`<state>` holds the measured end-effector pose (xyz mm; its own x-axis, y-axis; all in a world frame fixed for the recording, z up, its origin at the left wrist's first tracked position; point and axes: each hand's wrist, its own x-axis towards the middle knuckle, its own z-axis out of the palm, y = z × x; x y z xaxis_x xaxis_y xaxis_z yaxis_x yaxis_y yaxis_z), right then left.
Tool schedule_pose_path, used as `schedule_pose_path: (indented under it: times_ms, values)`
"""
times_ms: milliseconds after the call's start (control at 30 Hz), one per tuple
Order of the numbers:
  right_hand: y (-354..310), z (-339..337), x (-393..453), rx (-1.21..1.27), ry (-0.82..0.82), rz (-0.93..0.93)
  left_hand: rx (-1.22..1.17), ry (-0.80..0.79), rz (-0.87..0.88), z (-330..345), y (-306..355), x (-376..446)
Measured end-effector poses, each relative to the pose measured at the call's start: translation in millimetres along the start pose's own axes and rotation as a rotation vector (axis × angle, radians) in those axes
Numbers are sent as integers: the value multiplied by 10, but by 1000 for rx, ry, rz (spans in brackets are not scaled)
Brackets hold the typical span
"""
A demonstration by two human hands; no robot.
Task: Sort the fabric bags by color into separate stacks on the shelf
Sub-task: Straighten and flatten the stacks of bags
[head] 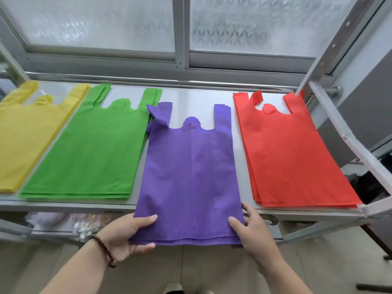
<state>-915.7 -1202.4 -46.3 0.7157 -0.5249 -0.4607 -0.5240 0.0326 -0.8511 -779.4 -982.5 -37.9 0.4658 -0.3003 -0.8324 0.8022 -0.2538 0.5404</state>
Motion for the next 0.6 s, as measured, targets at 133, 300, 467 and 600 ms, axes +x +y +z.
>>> schedule_pose_path:
  times_ms: [133,300,467,600]
  values:
    - [82,-7,-18,-38,29,-30,3,92,81,61,-21,17]
    - [10,-21,-4,-208,83,-52,669,257,123,21,69,-6]
    - [-298,-97,493,-251,114,-12,1260,672,425,-29,527,177]
    - [-616,-85,1047,-35,61,-5,1019,654,620,232,997,644]
